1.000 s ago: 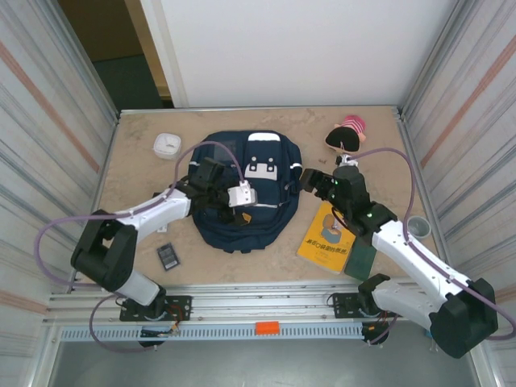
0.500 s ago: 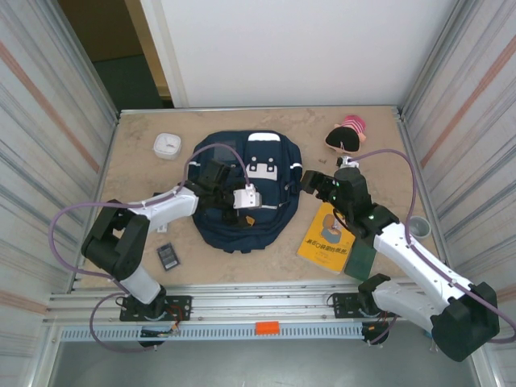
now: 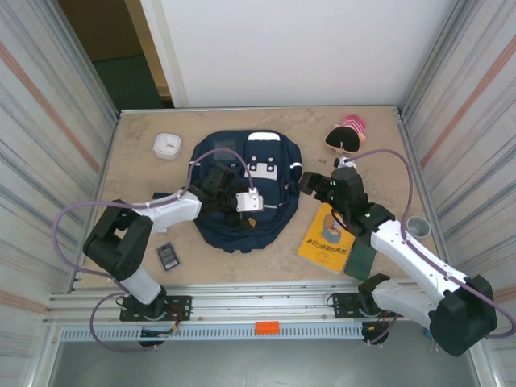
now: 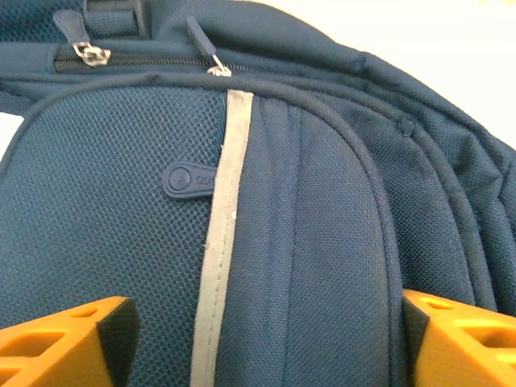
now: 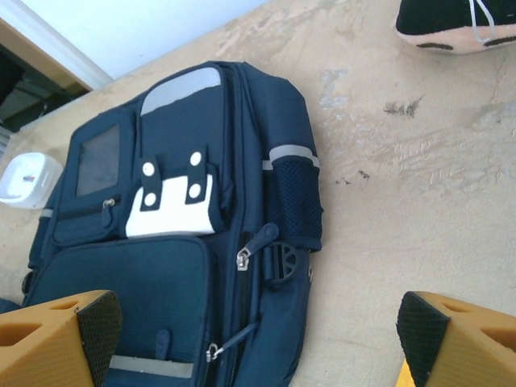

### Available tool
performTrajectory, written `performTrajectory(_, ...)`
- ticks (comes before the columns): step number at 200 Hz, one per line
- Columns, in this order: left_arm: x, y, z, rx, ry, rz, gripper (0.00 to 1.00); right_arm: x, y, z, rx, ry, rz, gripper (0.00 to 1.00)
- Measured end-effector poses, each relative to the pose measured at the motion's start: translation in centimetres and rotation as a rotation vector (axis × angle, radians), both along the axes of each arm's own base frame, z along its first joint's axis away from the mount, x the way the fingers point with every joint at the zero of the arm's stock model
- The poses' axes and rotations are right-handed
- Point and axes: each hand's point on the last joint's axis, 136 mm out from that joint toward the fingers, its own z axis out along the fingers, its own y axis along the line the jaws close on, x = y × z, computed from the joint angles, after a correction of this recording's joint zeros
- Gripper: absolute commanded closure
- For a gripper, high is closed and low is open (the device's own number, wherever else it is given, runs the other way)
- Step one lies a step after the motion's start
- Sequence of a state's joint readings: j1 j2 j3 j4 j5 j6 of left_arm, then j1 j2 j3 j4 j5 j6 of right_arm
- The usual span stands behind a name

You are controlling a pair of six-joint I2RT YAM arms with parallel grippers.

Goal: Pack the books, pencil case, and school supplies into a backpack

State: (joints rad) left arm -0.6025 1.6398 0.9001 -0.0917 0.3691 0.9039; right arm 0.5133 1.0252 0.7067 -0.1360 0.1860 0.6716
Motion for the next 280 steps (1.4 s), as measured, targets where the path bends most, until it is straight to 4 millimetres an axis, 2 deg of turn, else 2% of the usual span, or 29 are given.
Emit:
performTrajectory(9,0.3,-0.1,-0.3,0.010,-0.014,0.008,0.49,0.0,0.0,0.0,0.000,0.000,0.000,0.10)
performTrajectory(24,0.8,-0.2,-0.4,0.019,-0.039,0.018,0.83,0.0,0.0,0.0,0.000,0.001,0.002,0.12)
performTrajectory(30,0.9,-0.2,-0.3,0.016,-0.044,0.020,0.91,0.0,0.1,-0.1,-0.001,0.002,0.005,0.13)
performTrajectory(41,0.8,-0.3,0.3,0.008,-0.054,0.017,1.00,-0.1,0.1,-0.2,0.001,0.008,0.017,0.14)
performTrajectory(61,0.3,0.0,2.2,-0.021,-0.065,0.000,1.00,0.0,0.0,-0.4,0.018,0.021,0.043,0.15)
performTrajectory(80,-0.8,0.8,5.2,-0.093,-0.010,-0.018,1.00,0.4,-0.7,-0.5,0.051,0.038,0.065,0.17)
performTrajectory(99,-0.9,2.0,8.5,-0.182,0.044,-0.022,1.00,0.9,-0.9,-1.2,0.075,0.064,0.112,0.19)
performTrajectory(115,-0.6,3.2,10.9,-0.258,0.056,-0.010,1.00,0.9,0.3,-2.4,0.083,0.100,0.204,0.25)
performTrajectory(152,-0.1,6.4,14.4,-0.403,0.104,0.035,1.00,-0.3,3.3,-6.0,0.078,0.194,0.441,0.26)
performTrajectory(213,0.8,9.3,17.7,-0.543,0.126,0.061,1.00,-0.9,6.7,-8.6,0.019,0.148,0.734,0.42)
performTrajectory(244,0.7,9.7,18.6,-0.570,0.134,0.051,1.00,-1.0,8.6,-9.1,-0.034,0.082,0.836,0.44)
performTrajectory(262,0.4,9.7,18.8,-0.578,0.147,0.044,1.00,-0.3,8.9,-9.0,-0.049,0.045,0.846,0.42)
performTrajectory(280,0.1,9.6,18.9,-0.587,0.159,0.034,1.00,0.4,9.2,-8.8,-0.063,0.004,0.855,0.47)
